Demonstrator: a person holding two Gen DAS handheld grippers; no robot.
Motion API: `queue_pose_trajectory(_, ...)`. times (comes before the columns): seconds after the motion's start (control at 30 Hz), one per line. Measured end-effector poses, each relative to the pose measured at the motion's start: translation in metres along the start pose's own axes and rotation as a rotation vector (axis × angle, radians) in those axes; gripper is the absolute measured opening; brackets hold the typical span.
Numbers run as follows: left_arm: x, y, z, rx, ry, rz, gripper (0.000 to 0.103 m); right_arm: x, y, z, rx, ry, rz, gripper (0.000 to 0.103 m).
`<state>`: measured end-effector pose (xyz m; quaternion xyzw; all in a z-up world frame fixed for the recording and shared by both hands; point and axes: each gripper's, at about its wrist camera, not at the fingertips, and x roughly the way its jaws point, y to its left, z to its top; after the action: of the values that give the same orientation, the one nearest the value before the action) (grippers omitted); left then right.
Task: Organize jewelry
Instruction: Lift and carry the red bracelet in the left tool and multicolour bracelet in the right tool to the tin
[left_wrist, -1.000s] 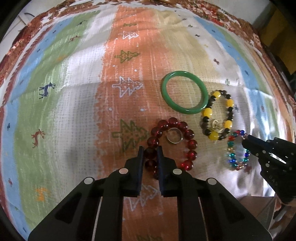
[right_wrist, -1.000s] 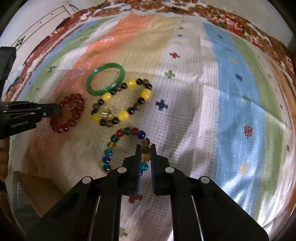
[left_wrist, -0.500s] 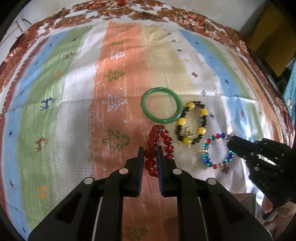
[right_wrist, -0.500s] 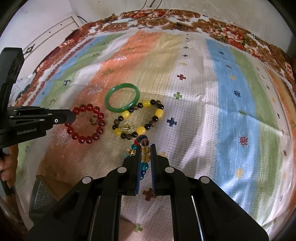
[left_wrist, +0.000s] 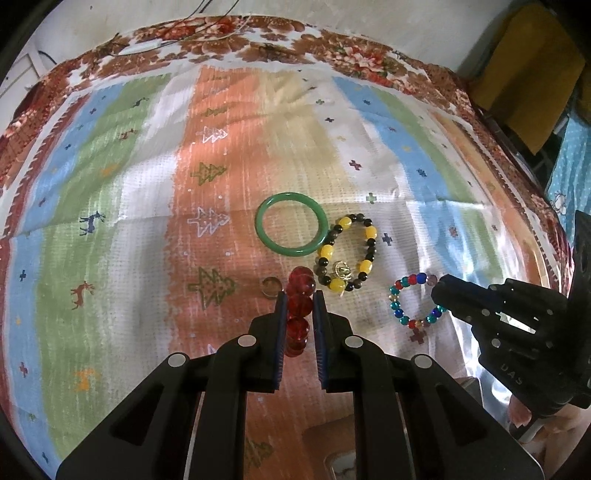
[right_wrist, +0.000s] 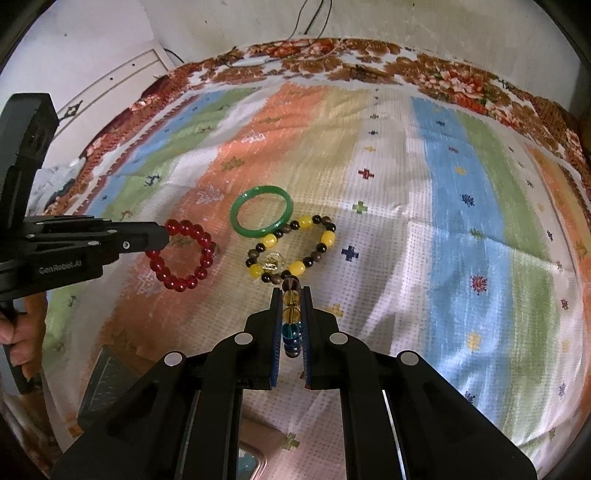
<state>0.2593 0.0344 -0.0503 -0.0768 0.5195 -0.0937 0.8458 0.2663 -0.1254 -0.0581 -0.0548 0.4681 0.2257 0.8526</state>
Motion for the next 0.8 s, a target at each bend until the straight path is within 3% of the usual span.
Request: queue_pose_trajectory(0.8,-0.067,-0.019,-0.024,0.023,-0.129,-0.052,0.013,-0.057,0.017,-0.011,-0.024,-0.169,0.020,0.010)
